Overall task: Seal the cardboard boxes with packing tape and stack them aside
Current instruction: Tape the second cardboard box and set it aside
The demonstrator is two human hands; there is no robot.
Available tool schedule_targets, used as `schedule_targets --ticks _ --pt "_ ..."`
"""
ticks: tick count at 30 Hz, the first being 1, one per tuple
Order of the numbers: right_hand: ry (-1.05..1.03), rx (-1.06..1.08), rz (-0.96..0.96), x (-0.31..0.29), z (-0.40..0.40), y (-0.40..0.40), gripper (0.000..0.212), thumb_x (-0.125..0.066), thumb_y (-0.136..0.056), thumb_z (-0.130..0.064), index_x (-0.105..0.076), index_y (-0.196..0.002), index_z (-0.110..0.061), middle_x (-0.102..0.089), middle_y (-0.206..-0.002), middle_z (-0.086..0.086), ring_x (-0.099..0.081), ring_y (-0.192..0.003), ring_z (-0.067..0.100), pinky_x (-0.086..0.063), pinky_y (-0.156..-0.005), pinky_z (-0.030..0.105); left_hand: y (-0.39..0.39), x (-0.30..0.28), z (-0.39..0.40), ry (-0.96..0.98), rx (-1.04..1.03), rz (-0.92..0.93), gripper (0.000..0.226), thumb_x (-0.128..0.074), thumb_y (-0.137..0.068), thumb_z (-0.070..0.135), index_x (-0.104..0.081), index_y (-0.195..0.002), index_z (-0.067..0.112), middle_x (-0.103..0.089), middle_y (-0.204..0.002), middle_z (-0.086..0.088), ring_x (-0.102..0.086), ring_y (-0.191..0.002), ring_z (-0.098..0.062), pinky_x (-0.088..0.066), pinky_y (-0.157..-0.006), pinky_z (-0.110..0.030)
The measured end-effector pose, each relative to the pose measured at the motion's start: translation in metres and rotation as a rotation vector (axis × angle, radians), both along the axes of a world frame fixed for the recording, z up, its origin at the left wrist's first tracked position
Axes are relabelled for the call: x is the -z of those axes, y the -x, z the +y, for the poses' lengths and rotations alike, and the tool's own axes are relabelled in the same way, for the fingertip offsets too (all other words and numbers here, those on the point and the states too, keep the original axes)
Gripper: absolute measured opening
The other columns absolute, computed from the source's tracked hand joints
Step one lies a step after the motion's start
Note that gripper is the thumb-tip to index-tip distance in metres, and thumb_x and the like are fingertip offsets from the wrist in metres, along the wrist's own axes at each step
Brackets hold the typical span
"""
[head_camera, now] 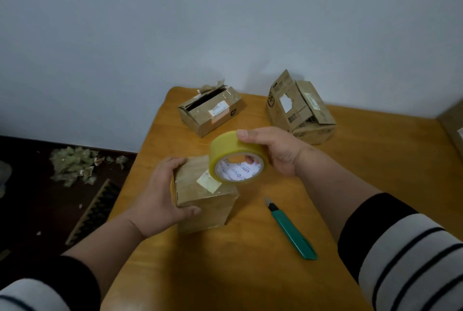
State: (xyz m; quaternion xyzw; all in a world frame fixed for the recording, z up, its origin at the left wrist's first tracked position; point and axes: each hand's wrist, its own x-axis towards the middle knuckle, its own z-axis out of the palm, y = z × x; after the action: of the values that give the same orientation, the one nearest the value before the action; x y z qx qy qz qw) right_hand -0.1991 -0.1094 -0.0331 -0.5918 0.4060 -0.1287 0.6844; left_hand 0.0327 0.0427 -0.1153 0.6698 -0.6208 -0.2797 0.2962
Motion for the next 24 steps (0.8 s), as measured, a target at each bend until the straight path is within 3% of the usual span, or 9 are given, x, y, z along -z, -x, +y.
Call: schedule_targets --ticks 3,6,10,14,20,22,24 --pt "0.128 -0.060 0.065 -0.007 0.002 -0.012 0.044 -0.075 -0.058 -0.054 -0.070 -0.078 -0.015 -0.072 -0.078 0.004 -0.067 -0.075 0.019 -0.052 -0.082 0.035 -0.009 0.003 0.006 -0.014 -0.001 0.005 0.109 -0.095 -0.055 0.034 -0.030 -0.143 0.028 -0.034 -0.142 0.007 -0.035 -0.130 -0.007 -0.032 -0.112 -0.028" --pt "0.275 -0.116 0.207 -0.016 0.001 -0.016 0.041 -0.071 -0.059 -0.061 -0.057 -0.056 -0.023 -0.060 -0.060 -0.003 -0.055 -0.059 0.014 -0.045 -0.073 0.033 -0.014 0.010 0.013 -0.039 -0.020 0.005 0.113 -0.094 -0.055 0.036 -0.027 -0.146 0.026 -0.029 -0.146 0.009 -0.032 -0.133 -0.005 -0.026 -0.110 -0.018" --pt "0.416 -0.171 0.376 -0.021 -0.002 -0.015 0.054 -0.062 -0.067 -0.071 -0.043 -0.058 -0.022 -0.045 -0.055 -0.006 -0.042 -0.052 0.013 -0.036 -0.066 0.030 -0.015 0.016 0.019 -0.041 -0.034 0.007 0.116 -0.094 -0.055 0.038 -0.023 -0.147 0.031 -0.025 -0.145 0.017 -0.027 -0.132 0.002 -0.020 -0.102 -0.004" --pt "0.484 -0.162 0.456 -0.017 -0.005 -0.016 0.054 -0.060 -0.085 -0.061 -0.038 -0.056 -0.022 -0.040 -0.057 -0.004 -0.040 -0.052 0.014 -0.036 -0.064 0.030 -0.013 0.014 0.018 -0.042 -0.037 0.023 0.117 -0.094 -0.055 0.038 -0.023 -0.147 0.030 -0.024 -0.149 0.012 -0.028 -0.137 -0.005 -0.024 -0.111 -0.018" --pt "0.654 -0.204 0.606 -0.013 -0.020 -0.009 0.060 -0.066 -0.080 -0.059 -0.030 -0.050 -0.022 -0.027 -0.048 -0.011 -0.028 -0.046 0.010 -0.024 -0.053 0.031 -0.016 0.014 0.022 -0.065 -0.056 0.007 0.117 -0.094 -0.056 0.038 -0.022 -0.147 0.028 -0.024 -0.150 0.011 -0.027 -0.138 -0.007 -0.025 -0.114 -0.024" --pt "0.653 -0.223 0.666 -0.003 -0.020 -0.007 0.060 -0.065 -0.079 -0.063 -0.032 -0.050 -0.022 -0.029 -0.050 -0.010 -0.030 -0.047 0.011 -0.025 -0.053 0.032 -0.014 0.014 0.023 -0.067 -0.063 0.002 0.116 -0.094 -0.055 0.038 -0.022 -0.147 0.030 -0.022 -0.148 0.019 -0.026 -0.135 -0.001 -0.029 -0.114 -0.026" --pt "0.655 -0.253 0.745 0.008 -0.017 -0.007 0.055 -0.060 -0.077 -0.069 -0.043 -0.055 -0.021 -0.039 -0.056 -0.008 -0.039 -0.053 0.012 -0.031 -0.054 0.030 -0.013 0.014 0.025 -0.063 -0.056 0.011 0.115 -0.094 -0.055 0.038 -0.021 -0.144 0.035 -0.017 -0.137 0.039 -0.021 -0.126 0.018 -0.029 -0.108 -0.019"
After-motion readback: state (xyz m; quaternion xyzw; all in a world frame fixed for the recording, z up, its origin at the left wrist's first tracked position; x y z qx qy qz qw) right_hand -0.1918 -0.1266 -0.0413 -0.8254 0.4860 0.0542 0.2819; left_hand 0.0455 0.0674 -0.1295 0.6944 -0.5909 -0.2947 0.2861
